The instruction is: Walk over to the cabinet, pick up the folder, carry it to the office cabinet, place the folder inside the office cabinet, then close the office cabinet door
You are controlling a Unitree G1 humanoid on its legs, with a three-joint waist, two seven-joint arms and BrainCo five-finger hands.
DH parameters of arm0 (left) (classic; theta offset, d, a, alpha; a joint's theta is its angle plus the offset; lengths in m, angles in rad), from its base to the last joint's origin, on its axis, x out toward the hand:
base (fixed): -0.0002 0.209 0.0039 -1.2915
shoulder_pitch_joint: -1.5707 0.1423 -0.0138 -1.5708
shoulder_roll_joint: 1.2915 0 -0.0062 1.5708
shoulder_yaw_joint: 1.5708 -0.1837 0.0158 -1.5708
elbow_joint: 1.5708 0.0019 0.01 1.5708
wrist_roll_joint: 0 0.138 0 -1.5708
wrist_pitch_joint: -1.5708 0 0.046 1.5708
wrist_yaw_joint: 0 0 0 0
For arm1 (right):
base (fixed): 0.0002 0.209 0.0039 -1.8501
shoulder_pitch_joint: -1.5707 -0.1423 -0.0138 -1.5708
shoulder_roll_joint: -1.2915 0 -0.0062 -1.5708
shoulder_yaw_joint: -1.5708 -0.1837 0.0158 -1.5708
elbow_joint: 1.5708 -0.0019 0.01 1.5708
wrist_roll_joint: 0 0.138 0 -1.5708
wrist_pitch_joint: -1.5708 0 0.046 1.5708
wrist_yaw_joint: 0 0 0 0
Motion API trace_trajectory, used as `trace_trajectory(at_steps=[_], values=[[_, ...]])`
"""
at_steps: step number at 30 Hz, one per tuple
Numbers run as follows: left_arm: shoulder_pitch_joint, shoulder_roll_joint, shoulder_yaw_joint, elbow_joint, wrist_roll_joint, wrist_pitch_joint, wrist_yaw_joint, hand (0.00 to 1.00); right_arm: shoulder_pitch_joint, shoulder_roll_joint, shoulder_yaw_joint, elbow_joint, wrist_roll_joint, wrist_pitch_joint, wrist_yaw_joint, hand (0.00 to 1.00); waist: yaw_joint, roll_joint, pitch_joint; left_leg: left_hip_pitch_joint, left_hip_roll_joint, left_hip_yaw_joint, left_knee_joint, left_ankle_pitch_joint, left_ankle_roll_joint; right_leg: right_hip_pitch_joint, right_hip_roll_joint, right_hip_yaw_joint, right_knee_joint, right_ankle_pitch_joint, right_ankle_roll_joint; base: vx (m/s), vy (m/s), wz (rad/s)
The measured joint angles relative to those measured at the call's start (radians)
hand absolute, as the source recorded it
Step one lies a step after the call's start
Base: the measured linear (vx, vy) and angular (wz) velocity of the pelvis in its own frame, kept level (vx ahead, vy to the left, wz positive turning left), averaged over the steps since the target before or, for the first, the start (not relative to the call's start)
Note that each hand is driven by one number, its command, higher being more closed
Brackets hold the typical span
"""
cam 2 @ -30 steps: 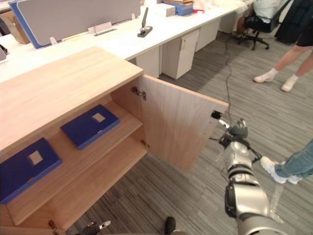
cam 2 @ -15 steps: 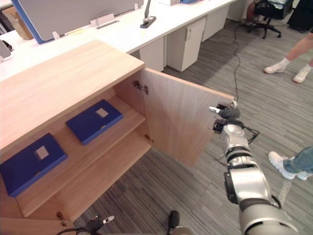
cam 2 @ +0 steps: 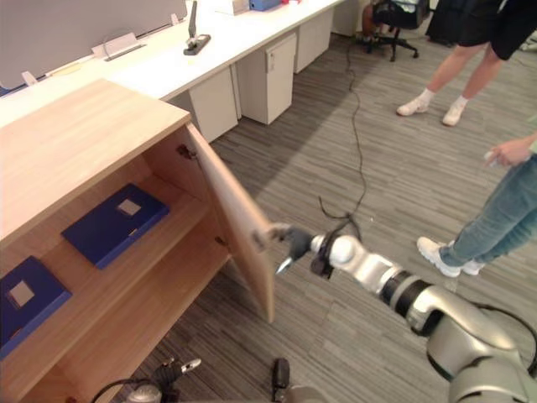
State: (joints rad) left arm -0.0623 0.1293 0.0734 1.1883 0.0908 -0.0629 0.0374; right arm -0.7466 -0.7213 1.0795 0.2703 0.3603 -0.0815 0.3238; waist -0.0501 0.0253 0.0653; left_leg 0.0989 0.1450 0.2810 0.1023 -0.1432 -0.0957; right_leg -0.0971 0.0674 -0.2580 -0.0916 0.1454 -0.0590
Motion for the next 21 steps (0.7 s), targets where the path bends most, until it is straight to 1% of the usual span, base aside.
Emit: trace_trajectory(at_steps=[1, 2, 3, 4, 5, 6, 7, 8, 9, 10, 12, 14, 16, 17, 18, 19, 20, 21], values=[[-0.013, 0.000, 0.000, 0.003, 0.000, 0.000, -0.002, 0.00, -0.006, 0.043, 0.032, -0.024, -0.014, 0.005, 0.002, 0.00, 0.016, -0.009, -0.014, -0.004, 0.001, -0.005, -0.012, 0.008, -0.006, -0.010, 0.004, 0.000, 0.000, 0.000, 0.000, -0.01, -0.048, 0.08], [-0.019, -0.001, 0.000, 0.003, 0.002, 0.000, -0.003, 0.00, -0.008, 0.064, 0.041, -0.024, -0.015, 0.008, 0.002, 0.00, 0.027, -0.012, -0.018, -0.011, 0.002, -0.010, -0.015, 0.012, -0.009, -0.015, 0.004, -0.006, 0.000, 0.000, 0.000, 0.01, -0.049, 0.20], [-0.032, -0.003, 0.004, 0.003, 0.006, 0.000, -0.005, 0.00, -0.015, 0.078, 0.043, -0.034, -0.015, 0.014, 0.003, 0.00, 0.053, -0.017, -0.017, -0.012, 0.000, -0.018, -0.027, 0.018, -0.012, -0.022, 0.003, -0.011, 0.000, 0.002, -0.004, 0.04, -0.018, 0.23], [-0.027, -0.001, 0.023, 0.011, 0.010, 0.001, -0.006, 0.00, -0.030, 0.074, 0.049, -0.048, -0.023, 0.020, 0.017, 0.00, 0.067, -0.020, -0.017, -0.012, -0.001, -0.017, -0.036, 0.021, -0.013, -0.024, 0.003, -0.011, 0.001, 0.008, -0.014, 0.07, 0.005, 0.16], [-0.022, 0.002, 0.031, 0.023, 0.011, 0.005, -0.007, 0.00, -0.035, 0.066, 0.051, -0.057, -0.026, 0.022, 0.031, 0.00, 0.068, -0.023, -0.019, -0.010, -0.001, -0.017, -0.038, 0.020, -0.012, -0.023, 0.003, -0.011, 0.003, 0.013, -0.022, 0.11, 0.053, 0.03], [-0.008, 0.012, 0.038, 0.040, 0.019, 0.012, -0.009, 0.00, -0.037, 0.020, 0.078, -0.101, -0.037, 0.024, 0.111, 0.00, 0.067, -0.031, -0.024, -0.009, -0.002, -0.016, -0.037, 0.019, -0.010, -0.022, 0.003, -0.006, 0.006, 0.016, -0.027, 0.18, 0.114, 0.00], [-0.003, 0.022, 0.049, 0.050, 0.019, 0.019, -0.010, 0.00, -0.018, -0.044, 0.162, -0.171, -0.063, 0.024, 0.204, 0.00, 0.065, -0.047, -0.030, -0.009, -0.002, -0.016, -0.035, 0.019, -0.009, -0.022, 0.002, 0.003, 0.006, 0.020, -0.032, 0.16, 0.102, -0.02], [-0.003, 0.029, 0.050, 0.055, 0.019, 0.021, -0.011, 0.00, 0.007, -0.058, 0.197, -0.184, -0.073, 0.025, 0.237, 0.00, 0.064, -0.057, -0.036, -0.009, -0.002, -0.015, -0.033, 0.020, -0.008, -0.022, 0.002, 0.009, 0.006, 0.021, -0.033, 0.19, 0.128, -0.10], [-0.003, 0.041, 0.050, 0.059, 0.019, 0.025, -0.011, 0.00, 0.079, -0.055, 0.253, -0.177, -0.098, 0.039, 0.289, 0.00, 0.062, -0.076, -0.048, -0.008, -0.004, -0.011, -0.029, 0.021, -0.006, -0.021, 0.001, 0.018, 0.006, 0.022, -0.033, 0.11, 0.078, -0.17], [-0.008, 0.044, 0.050, 0.059, 0.019, 0.025, -0.012, 0.00, 0.158, -0.045, 0.269, -0.168, -0.130, 0.052, 0.324, 0.00, 0.059, -0.088, -0.056, -0.007, -0.011, -0.006, -0.027, 0.025, 0.000, -0.021, -0.004, 0.025, 0.006, 0.022, -0.033, 0.15, 0.122, -0.21], [-0.014, 0.038, 0.053, 0.060, 0.019, 0.025, -0.012, 0.00, 0.204, -0.017, 0.270, -0.120, -0.173, 0.055, 0.345, 0.00, 0.050, -0.092, -0.057, -0.003, -0.028, 0.003, -0.026, 0.036, 0.017, -0.020, -0.021, 0.045, 0.006, 0.026, -0.027, 0.04, 0.104, -0.29], [-0.026, 0.027, 0.047, 0.059, 0.019, 0.020, -0.010, 0.00, 0.244, 0.034, 0.222, -0.017, -0.217, 0.054, 0.337, 0.00, 0.050, -0.090, -0.053, 0.004, -0.045, -0.004, -0.014, 0.042, 0.022, -0.006, -0.039, 0.047, 0.006, 0.028, -0.023, -0.02, 0.059, -0.11], [-0.027, 0.023, 0.038, 0.056, 0.018, 0.003, -0.008, 0.00, 0.290, 0.108, 0.177, 0.116, -0.266, 0.052, 0.311, 0.00, 0.059, -0.092, -0.053, 0.009, -0.050, -0.019, -0.008, 0.042, 0.023, 0.011, -0.049, 0.038, 0.000, 0.023, -0.014, -0.08, 0.037, 0.32], [-0.026, 0.019, 0.017, 0.056, 0.018, -0.002, -0.007, 0.00, 0.322, 0.163, 0.130, 0.208, -0.312, 0.045, 0.289, 0.00, 0.075, -0.093, -0.049, 0.006, -0.053, -0.031, -0.013, 0.040, 0.025, 0.012, -0.055, 0.022, 0.000, 0.014, -0.001, -0.14, 0.039, 0.64], [-0.022, 0.010, -0.004, 0.055, 0.018, -0.003, -0.001, 0.00, 0.358, 0.241, 0.061, 0.334, -0.390, 0.038, 0.239, 0.00, 0.083, -0.087, -0.037, -0.001, -0.054, -0.064, -0.021, 0.035, 0.031, 0.014, -0.064, -0.014, 0.000, 0.004, 0.010, -0.14, 0.030, 0.70], [-0.016, 0.003, -0.015, 0.054, 0.018, -0.003, 0.001, 0.00, 0.376, 0.281, 0.021, 0.402, -0.415, 0.037, 0.218, 0.00, 0.083, -0.082, -0.032, -0.005, -0.056, -0.083, -0.027, 0.032, 0.034, 0.016, -0.067, -0.034, 0.003, 0.000, 0.009, -0.15, 0.067, 1.03], [-0.006, -0.018, -0.041, 0.049, 0.018, -0.002, 0.005, 0.00, 0.414, 0.382, -0.096, 0.579, -0.499, 0.030, 0.152, 0.00, 0.095, -0.069, -0.016, -0.019, -0.062, -0.131, -0.034, 0.018, 0.042, 0.003, -0.087, -0.087, 0.047, -0.021, 0.012, -0.13, 0.089, 0.95], [-0.006, -0.028, -0.040, 0.036, 0.005, -0.001, 0.006, 0.00, 0.428, 0.425, -0.161, 0.659, -0.539, 0.028, 0.121, 0.00, 0.099, -0.068, -0.003, -0.027, -0.068, -0.149, -0.032, 0.015, 0.050, -0.013, -0.109, -0.112, 0.103, -0.052, 0.020, -0.16, 0.160, 1.44]])
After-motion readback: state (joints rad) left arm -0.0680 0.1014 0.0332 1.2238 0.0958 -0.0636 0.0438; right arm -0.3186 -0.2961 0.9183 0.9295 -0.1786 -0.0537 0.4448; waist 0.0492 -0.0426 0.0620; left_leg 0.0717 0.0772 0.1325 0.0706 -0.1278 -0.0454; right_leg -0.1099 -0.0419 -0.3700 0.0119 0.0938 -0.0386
